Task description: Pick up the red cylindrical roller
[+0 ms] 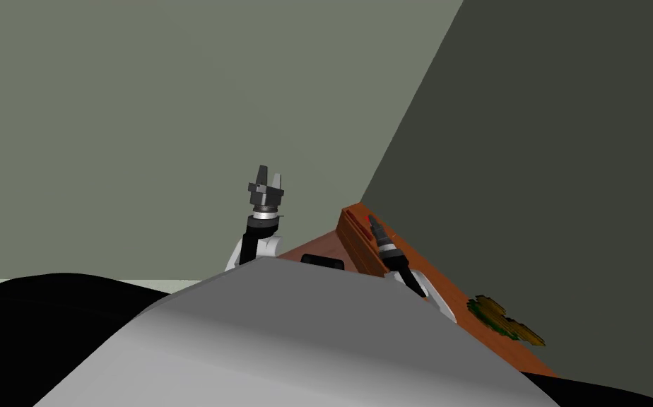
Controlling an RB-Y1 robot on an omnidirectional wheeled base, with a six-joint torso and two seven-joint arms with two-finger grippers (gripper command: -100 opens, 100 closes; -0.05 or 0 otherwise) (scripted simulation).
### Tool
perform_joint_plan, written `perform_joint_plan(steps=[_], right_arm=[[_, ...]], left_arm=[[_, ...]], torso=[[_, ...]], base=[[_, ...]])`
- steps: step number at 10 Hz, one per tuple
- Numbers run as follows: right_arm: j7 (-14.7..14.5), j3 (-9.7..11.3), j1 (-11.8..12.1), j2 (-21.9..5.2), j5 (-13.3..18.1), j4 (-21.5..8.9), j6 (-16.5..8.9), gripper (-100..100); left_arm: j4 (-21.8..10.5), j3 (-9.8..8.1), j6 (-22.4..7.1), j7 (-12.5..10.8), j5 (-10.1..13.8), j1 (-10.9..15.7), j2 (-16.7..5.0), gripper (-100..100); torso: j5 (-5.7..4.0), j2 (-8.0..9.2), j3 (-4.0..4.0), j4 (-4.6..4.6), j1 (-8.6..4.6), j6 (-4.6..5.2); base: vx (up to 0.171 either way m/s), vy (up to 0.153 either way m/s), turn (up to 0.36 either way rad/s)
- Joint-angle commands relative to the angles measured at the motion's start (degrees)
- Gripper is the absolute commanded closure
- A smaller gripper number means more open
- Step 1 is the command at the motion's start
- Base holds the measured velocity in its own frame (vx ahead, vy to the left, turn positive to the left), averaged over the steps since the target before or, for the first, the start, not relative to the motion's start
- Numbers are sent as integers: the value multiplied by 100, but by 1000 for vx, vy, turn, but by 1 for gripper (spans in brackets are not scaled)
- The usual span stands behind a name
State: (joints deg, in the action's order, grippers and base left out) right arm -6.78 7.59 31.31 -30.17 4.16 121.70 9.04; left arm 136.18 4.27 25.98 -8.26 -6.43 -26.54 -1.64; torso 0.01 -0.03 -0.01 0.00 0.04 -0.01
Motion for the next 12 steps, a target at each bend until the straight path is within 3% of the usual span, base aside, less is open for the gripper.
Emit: perform_joint_plan(steps=[1, 2, 5, 7, 9, 11, 12], right_arm=[[-236, 195, 17, -286, -98, -274, -286, -100], [-236, 195, 17, -288, -98, -274, -376, -100], [-723, 574, 100, -816, -339, -780, -1042, -100], [-723, 574, 100, -831, -339, -794, -1116, -100], [-1067, 825, 144, -1163, -529, -1142, -1526, -100], [-1241, 950, 162, -1319, -632, -1349, -1852, -100], [-1241, 950, 162, -1319, -632, -1349, -1873, -100]], left_arm=[[0, 0, 0, 0, 0, 0, 0, 0], [0, 0, 0, 0, 0, 0, 0, 0], [0, 0, 0, 0, 0, 0, 0, 0], [1, -1, 0, 0, 0, -2, 0, 0], [0, 0, 0, 0, 0, 0, 0, 0], [0, -1, 0, 0, 0, -2, 0, 0], [0, -1, 0, 0, 0, -1, 0, 0]], torso=[[0, 0, 0, 0, 0, 0], [0, -6, -3, -1, 2, -2], [1, -13, -8, -3, 5, -1], [1, -17, -10, -4, -3, 5], [-1, -8, -5, -1, -5, 0], [-1, -18, -11, -4, -7, 7], [-1, -23, -13, -5, -4, 2]], base=[[26, 37, 410], [25, 20, 114], [52, 37, 342], [40, 4, 58], [53, 5, 342], [69, 6, 221], [66, -3, 132]])
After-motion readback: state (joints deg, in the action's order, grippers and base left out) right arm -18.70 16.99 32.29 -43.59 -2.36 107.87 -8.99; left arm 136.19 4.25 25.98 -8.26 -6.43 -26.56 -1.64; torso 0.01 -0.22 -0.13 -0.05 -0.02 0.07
